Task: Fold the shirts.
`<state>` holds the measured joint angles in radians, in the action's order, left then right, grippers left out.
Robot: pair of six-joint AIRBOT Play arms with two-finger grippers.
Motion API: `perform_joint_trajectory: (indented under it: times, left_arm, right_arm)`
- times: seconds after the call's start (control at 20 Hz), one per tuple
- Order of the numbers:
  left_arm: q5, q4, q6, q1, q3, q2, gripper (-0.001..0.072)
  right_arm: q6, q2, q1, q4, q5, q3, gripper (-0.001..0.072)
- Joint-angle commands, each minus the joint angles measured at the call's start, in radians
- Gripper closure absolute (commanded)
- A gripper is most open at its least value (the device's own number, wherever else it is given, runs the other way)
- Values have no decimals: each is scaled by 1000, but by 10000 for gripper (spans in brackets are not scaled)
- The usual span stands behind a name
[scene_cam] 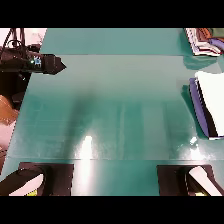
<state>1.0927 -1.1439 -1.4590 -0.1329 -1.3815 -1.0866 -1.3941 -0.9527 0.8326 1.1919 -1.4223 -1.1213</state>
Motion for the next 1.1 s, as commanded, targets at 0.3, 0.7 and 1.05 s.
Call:
perform_joint_trajectory:
  times: [0.3, 0.7, 1.05]
  left_arm:
    - [-18, 0, 0, 1, 0, 0, 681]
    - [-83, 0, 0, 1, 0, 0, 680]
    - [-125, 0, 0, 1, 0, 0, 680]
  right_arm:
    - [0, -71, -642, -245, 142, -142, 296]
    - [0, -224, -1006, -115, 140, -338, 697]
    - [0, -236, -1018, -116, 140, -342, 697]
